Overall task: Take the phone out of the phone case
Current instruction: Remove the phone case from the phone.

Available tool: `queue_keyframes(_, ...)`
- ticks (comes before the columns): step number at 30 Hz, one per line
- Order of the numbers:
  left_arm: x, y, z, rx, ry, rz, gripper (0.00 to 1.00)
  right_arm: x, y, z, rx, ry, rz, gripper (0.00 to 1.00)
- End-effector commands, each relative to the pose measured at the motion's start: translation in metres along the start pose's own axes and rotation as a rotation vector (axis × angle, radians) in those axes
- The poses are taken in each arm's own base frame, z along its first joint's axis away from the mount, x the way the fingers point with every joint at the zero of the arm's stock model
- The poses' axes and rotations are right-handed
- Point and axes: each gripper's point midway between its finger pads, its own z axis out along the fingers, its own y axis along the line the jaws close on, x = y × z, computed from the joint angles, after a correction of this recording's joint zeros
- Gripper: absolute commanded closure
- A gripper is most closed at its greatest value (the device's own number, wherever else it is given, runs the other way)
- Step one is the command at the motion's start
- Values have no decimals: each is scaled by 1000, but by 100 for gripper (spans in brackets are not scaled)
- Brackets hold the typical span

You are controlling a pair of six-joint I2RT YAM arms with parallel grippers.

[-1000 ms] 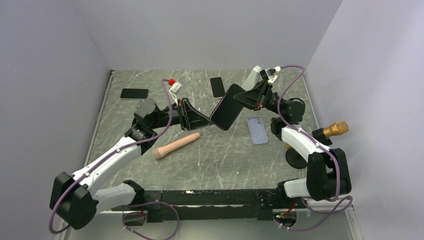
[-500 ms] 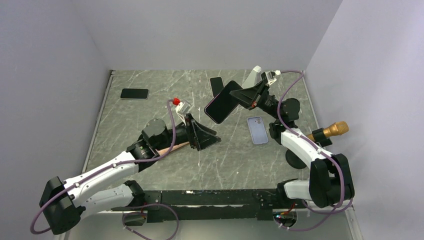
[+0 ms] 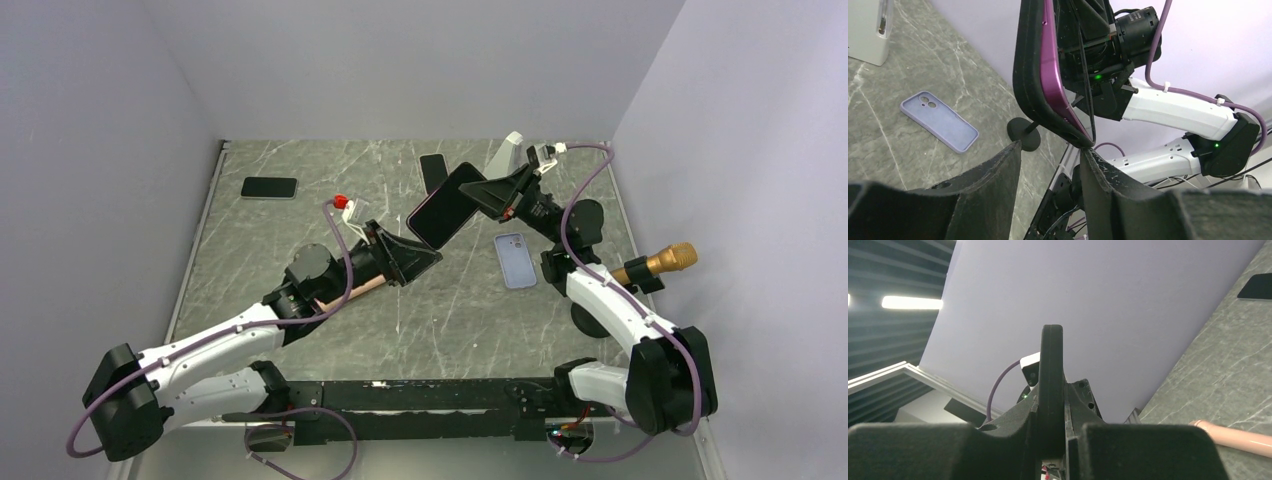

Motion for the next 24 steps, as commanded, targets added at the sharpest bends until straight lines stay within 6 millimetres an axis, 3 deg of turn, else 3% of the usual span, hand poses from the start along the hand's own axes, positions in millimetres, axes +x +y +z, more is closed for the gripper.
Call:
queue_keyframes(1,-23,-24,7,74,-78,9,49,-6,27,1,-67,-42,-68,100)
queue_keyframes(8,-25,-30,4,91,-84,19,42,-5,23,-1,-60,-46,-62,100)
queue_keyframes(12,-29,-29,6,84,-100,21,59,-5,25,-1,-70,-47,-56,100)
queue_keyframes(18,-29,-24,8,70,-109,3,68,-3,32,-1,-79,-41,-66,100)
queue_keyframes(24,-25,-16,12,47,-103,-14,82,1,44,-3,-106,-26,-58,100)
